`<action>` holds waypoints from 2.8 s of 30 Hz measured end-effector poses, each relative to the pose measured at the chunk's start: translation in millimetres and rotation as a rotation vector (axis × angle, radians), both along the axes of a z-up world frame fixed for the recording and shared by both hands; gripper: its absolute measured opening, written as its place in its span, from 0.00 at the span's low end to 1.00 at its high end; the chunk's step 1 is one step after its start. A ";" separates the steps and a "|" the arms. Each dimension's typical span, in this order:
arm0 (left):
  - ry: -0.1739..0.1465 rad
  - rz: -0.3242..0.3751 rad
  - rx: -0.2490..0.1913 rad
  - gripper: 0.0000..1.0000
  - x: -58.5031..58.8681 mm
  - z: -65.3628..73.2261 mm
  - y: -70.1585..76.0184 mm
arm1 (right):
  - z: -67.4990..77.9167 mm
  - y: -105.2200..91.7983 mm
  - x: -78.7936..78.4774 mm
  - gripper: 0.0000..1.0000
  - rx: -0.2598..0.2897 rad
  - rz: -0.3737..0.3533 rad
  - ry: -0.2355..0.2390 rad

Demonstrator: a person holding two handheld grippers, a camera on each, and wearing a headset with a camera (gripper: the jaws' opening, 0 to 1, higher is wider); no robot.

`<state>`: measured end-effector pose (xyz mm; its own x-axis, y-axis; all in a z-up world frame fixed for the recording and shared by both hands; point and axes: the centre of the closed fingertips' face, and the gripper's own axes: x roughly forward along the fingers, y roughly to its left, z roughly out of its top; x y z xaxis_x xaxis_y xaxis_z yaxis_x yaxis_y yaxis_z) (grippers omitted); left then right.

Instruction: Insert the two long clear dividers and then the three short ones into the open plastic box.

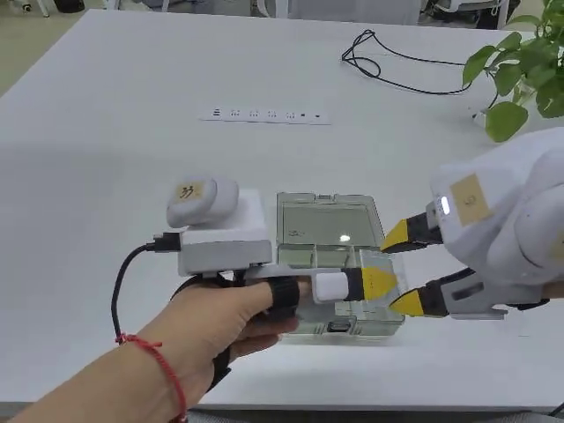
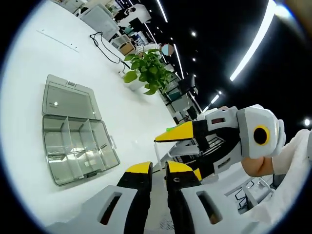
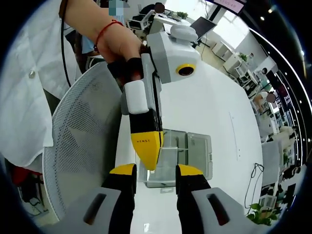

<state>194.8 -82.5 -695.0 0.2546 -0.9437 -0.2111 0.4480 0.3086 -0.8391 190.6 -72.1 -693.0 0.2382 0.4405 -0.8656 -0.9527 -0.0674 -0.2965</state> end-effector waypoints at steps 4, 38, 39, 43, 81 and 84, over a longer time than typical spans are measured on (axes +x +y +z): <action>0.000 -0.003 -0.008 0.00 -0.2 1.1 0.1 | -0.1 0.9 -0.4 0.33 -0.003 0.003 -0.003; -0.630 -0.206 0.159 0.00 -16.9 13.8 7.9 | 34.3 2.8 2.5 0.21 0.161 0.022 0.271; -0.645 -0.215 0.157 0.00 -18.3 14.8 7.2 | 34.7 2.8 0.8 0.19 0.160 0.029 0.287; -0.688 -0.253 0.154 0.00 -25.4 17.1 6.6 | 35.8 3.0 -8.1 0.17 0.162 0.061 0.372; -0.798 -0.303 0.133 0.00 -46.3 26.8 7.5 | 29.9 9.3 -43.9 0.03 0.137 0.164 0.505; -0.798 -0.300 0.137 0.00 -46.4 26.4 8.9 | 28.9 8.3 -42.6 0.03 0.130 0.164 0.500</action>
<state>148.4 -73.6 -668.6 0.1194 -0.9740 -0.1923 0.9664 0.1584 -0.2023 148.0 -63.8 -664.0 -0.2691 0.5487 -0.7915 -0.9599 -0.2197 0.1741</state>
